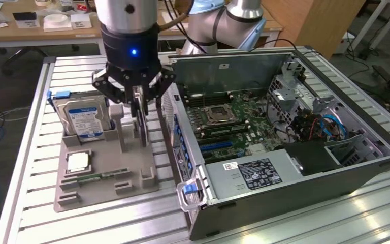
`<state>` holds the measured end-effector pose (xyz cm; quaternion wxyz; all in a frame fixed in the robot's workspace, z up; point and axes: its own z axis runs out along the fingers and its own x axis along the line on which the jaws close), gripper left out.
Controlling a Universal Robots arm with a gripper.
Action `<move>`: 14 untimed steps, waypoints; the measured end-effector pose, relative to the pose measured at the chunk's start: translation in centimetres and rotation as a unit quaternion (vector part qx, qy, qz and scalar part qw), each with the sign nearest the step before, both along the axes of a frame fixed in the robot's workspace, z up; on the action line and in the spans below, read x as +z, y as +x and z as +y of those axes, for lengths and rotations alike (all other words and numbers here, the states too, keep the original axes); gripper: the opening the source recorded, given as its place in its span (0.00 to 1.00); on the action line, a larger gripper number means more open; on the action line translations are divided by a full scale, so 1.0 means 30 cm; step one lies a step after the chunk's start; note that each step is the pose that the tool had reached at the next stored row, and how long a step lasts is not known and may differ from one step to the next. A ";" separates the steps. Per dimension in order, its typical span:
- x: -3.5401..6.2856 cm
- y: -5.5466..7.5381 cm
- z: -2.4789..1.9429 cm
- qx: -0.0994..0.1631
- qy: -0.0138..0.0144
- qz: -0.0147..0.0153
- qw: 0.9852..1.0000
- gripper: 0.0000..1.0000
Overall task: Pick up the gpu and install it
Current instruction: 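Pick up the gpu and move the gpu toward the slot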
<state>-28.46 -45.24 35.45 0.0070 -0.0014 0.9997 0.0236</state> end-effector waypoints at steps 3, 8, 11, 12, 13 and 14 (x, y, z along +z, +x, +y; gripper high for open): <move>0.044 0.000 0.000 0.000 0.000 0.000 1.000 0.27; 0.118 0.000 0.000 0.000 0.000 0.000 1.000 0.27; 0.155 0.000 0.000 0.000 0.000 0.000 1.000 0.27; 0.167 0.000 0.000 0.000 0.000 0.000 1.000 0.27; 0.179 0.000 0.000 0.000 0.000 0.000 1.000 0.27; 0.191 0.000 0.000 0.000 0.000 0.000 1.000 0.27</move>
